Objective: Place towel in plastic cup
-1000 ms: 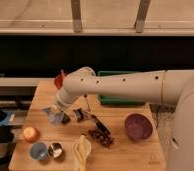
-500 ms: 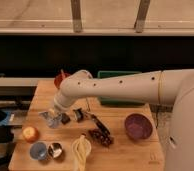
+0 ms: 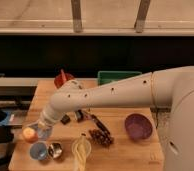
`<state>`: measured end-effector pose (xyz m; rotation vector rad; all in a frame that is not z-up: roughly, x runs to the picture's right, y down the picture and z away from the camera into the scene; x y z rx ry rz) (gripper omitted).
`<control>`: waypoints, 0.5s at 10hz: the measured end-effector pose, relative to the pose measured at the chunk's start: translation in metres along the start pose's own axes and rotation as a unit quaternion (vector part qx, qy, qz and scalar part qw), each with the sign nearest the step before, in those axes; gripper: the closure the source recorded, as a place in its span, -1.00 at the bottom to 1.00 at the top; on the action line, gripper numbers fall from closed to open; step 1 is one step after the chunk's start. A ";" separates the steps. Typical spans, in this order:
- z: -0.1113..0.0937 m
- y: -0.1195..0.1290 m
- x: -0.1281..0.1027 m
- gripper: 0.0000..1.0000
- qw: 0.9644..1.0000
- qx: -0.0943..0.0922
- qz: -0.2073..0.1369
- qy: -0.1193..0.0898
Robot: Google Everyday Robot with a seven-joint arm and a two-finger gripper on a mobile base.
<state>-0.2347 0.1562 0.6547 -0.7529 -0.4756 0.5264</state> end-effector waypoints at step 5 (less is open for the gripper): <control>0.026 0.027 0.002 1.00 0.999 -0.045 -0.010 0.006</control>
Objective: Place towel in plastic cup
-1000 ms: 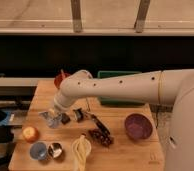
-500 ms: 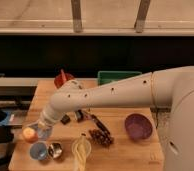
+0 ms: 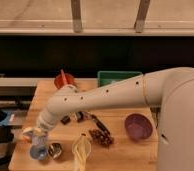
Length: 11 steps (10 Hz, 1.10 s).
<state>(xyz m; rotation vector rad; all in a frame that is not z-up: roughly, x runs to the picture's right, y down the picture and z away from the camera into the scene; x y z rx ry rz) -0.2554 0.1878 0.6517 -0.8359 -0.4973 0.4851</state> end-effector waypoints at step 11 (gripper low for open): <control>0.047 0.014 0.041 0.60 0.997 -0.056 0.059 0.017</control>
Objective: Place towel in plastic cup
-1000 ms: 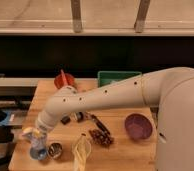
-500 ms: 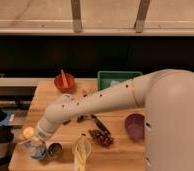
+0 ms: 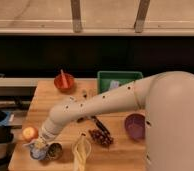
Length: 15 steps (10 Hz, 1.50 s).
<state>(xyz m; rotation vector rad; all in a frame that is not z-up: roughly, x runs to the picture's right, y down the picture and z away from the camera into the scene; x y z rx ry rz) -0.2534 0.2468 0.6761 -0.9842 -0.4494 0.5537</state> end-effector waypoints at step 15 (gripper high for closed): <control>-0.108 -0.036 -0.037 -0.60 0.992 0.121 -0.016 -0.012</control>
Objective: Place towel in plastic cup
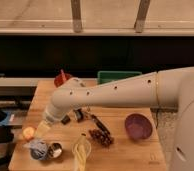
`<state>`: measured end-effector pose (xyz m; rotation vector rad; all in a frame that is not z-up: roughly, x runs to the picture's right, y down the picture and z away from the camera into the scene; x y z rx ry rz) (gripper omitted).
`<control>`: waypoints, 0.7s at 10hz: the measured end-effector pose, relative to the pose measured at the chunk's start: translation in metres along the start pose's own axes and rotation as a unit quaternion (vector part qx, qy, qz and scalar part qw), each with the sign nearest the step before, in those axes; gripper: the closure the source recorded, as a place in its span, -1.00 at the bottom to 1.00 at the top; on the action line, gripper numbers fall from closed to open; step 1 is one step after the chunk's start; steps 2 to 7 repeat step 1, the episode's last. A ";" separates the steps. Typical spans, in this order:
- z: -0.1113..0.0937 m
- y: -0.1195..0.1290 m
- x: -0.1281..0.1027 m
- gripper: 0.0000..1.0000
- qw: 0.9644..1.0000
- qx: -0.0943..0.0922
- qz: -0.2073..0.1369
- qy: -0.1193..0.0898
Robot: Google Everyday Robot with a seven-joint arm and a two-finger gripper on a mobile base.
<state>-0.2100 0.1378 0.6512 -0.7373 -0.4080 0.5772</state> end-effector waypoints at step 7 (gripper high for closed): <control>-0.010 -0.013 -0.002 -0.60 1.000 0.020 0.005 -0.003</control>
